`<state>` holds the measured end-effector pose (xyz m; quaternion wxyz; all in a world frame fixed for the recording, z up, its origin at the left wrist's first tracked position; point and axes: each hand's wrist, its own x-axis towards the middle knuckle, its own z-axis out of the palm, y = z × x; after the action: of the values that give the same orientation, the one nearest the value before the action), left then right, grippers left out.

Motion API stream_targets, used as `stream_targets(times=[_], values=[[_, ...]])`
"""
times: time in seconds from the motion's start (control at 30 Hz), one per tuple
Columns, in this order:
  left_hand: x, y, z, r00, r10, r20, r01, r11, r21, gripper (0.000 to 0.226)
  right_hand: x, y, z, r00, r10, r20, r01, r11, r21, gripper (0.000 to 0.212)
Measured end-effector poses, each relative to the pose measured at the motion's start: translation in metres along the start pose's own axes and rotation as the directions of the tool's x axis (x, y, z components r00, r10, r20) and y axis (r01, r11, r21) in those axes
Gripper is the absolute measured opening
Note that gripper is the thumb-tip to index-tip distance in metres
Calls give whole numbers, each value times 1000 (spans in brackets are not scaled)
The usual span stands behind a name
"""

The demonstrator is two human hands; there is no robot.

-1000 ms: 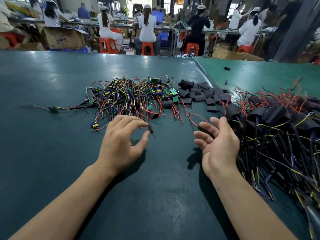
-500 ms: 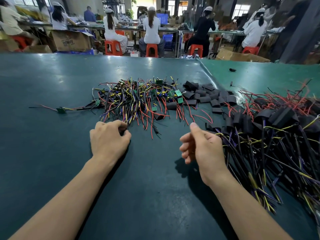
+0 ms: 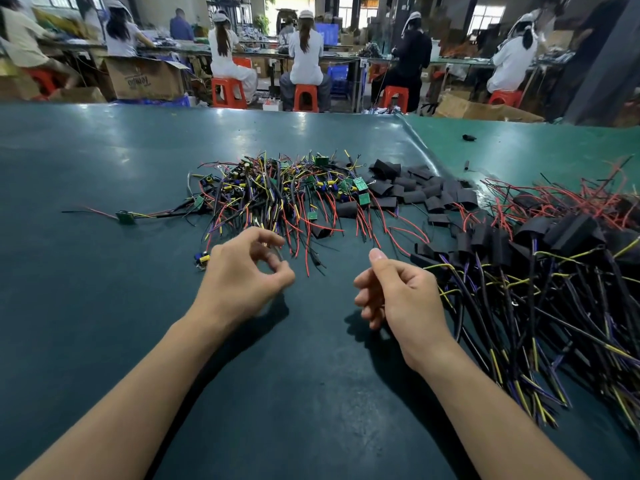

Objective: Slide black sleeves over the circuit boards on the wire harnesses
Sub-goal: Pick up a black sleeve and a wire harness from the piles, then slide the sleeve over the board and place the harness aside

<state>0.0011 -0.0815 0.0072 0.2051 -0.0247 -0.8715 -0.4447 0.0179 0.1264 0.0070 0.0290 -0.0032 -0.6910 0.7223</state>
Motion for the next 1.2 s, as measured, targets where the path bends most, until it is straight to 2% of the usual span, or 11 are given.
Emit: stream_targets(times=[0.1,0.17,0.27,0.37,0.57,0.63,0.7,0.83,0.97,1.1,1.2], values=[[-15,16,11,977,99,188,-26,935,-355,22,3,4,-1,1000,-30,-4,29,999,-34,26],[-22,20,18,949,161,271,-31,904,-427,17,4,8,0,998,-62,12,63,987,-145,10],[-19,14,25,956,236,172,-222,970,-97,14,5,14,-1,992,-103,67,119,940,-320,23],[-10,4,21,987,161,13,-157,935,318,34,4,16,1,986,-137,92,160,930,-332,15],[-5,-3,16,988,79,132,-122,926,356,37,5,18,1,987,-127,97,150,946,-288,19],[-4,-1,15,992,81,99,-101,970,220,31,5,20,1,987,-130,89,150,949,-278,19],[-7,9,14,995,44,89,-30,989,-146,22,7,20,0,988,-133,82,151,950,-272,20],[-23,31,15,957,91,274,113,756,-645,16,11,20,-2,980,-148,134,184,926,-330,46],[-37,35,19,799,262,541,250,674,-696,8,13,19,-2,968,-218,122,250,876,-412,48],[-34,36,13,653,403,641,419,513,-749,9,10,17,-2,931,-275,241,352,853,-385,59],[-36,39,16,611,424,669,532,406,-743,11,6,16,0,895,-319,313,430,805,-409,45]])
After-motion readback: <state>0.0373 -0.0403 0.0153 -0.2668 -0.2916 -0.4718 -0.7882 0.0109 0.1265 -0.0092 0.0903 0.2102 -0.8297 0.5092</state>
